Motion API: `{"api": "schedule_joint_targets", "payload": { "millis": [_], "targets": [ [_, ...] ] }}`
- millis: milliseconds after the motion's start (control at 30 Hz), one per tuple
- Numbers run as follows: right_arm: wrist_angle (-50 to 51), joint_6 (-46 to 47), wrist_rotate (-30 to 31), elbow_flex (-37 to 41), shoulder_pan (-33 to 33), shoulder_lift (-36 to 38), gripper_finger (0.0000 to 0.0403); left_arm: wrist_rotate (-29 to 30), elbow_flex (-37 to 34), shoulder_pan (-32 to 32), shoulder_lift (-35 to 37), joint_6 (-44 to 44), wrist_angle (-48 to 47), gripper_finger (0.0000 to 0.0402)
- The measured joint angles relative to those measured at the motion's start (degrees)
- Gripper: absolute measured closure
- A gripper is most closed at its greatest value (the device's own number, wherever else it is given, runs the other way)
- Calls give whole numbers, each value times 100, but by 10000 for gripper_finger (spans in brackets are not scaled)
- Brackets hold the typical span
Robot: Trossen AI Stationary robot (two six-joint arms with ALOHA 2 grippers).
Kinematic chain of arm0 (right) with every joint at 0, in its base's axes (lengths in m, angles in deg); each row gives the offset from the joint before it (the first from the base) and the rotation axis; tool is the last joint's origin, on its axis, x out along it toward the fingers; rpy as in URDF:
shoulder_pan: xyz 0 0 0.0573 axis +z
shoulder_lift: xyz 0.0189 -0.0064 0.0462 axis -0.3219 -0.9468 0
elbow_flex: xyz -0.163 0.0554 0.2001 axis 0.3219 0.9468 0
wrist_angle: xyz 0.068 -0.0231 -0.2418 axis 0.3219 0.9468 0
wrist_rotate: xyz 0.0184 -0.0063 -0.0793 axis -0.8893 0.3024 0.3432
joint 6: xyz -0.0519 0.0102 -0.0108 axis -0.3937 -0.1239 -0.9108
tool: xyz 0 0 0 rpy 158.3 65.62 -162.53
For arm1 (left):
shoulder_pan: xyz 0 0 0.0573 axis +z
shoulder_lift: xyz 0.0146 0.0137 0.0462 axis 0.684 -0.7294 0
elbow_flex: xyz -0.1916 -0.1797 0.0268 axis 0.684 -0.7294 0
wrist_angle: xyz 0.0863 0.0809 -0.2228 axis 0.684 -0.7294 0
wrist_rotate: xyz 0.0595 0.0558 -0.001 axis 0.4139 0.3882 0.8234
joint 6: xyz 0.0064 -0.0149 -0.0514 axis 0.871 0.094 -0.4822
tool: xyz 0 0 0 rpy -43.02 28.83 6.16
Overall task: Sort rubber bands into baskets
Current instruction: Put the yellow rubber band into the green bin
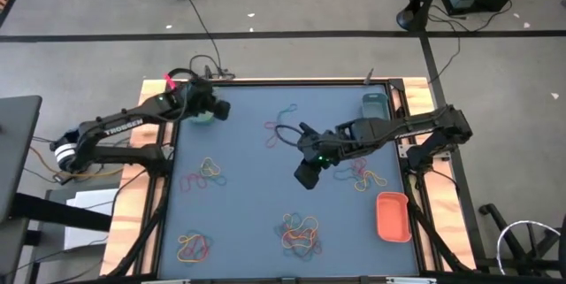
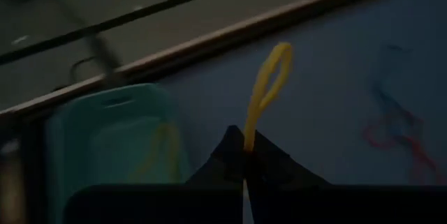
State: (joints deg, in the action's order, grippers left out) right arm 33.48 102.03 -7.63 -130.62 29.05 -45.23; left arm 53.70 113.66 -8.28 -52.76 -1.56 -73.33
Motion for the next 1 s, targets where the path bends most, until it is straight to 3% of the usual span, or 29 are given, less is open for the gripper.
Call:
{"api": "schedule_joint_targets", "payload": {
  "millis": [300, 567, 1000],
  "targets": [
    [-4, 0, 153, 0, 102, 0, 256, 4, 0, 1152, -384, -228, -215, 397],
    [86, -6, 129, 0, 80, 0, 255, -316, 0, 1552, -990, -888, -291, 386],
    [555, -174, 160, -2, 80, 0, 255, -441, 0, 1741, -1150, -1024, -362, 220]
  ]
}}
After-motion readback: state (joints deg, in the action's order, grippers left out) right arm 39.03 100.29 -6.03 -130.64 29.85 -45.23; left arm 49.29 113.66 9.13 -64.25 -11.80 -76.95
